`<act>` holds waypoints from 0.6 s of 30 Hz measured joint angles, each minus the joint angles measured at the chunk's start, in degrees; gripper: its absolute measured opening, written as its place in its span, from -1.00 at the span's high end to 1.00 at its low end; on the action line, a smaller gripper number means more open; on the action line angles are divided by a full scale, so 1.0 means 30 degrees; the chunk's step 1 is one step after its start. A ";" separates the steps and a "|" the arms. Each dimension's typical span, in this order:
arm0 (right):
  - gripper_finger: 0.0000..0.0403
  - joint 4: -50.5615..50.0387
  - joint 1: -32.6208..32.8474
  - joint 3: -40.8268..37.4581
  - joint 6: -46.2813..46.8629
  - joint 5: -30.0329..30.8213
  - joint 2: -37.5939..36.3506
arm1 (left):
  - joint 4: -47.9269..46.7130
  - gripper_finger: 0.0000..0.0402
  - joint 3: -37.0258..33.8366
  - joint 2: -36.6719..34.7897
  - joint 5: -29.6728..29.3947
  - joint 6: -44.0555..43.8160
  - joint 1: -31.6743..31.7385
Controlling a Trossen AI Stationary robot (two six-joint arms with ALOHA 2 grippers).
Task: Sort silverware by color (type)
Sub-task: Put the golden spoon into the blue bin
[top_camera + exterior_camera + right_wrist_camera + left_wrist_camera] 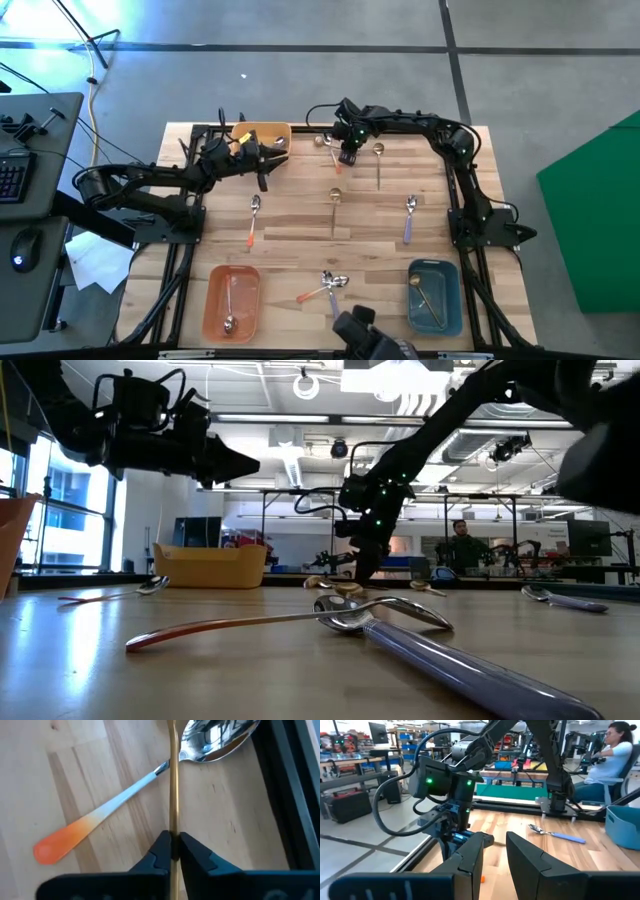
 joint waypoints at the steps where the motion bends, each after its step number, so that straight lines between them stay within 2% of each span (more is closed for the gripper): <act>1: 0.93 -0.0154 0.0024 -0.0028 -0.0002 -0.0001 -0.0102 | 0.0076 0.63 0.0000 0.0000 -0.0142 -0.0278 -0.0007; 6: 0.97 -0.1409 0.0098 -0.0207 0.0533 0.0278 -0.1650 | 0.1302 0.63 0.0007 -0.0007 -0.0511 -0.1387 0.0000; 10: 0.97 -0.2300 0.0441 -0.0098 0.2514 0.0281 -0.3884 | 0.1447 0.63 0.0000 -0.0015 -0.0506 -0.1372 0.0000; 14: 0.98 -0.4909 0.1764 -0.0127 0.6669 0.0183 -0.5752 | 0.1417 0.63 0.0000 -0.0015 -0.0521 -0.1481 -0.0007; 18: 0.98 -0.7598 0.4362 -0.0490 1.0710 0.0330 -0.7574 | 0.2086 0.63 0.0000 -0.0007 -0.1250 -0.1796 -0.0014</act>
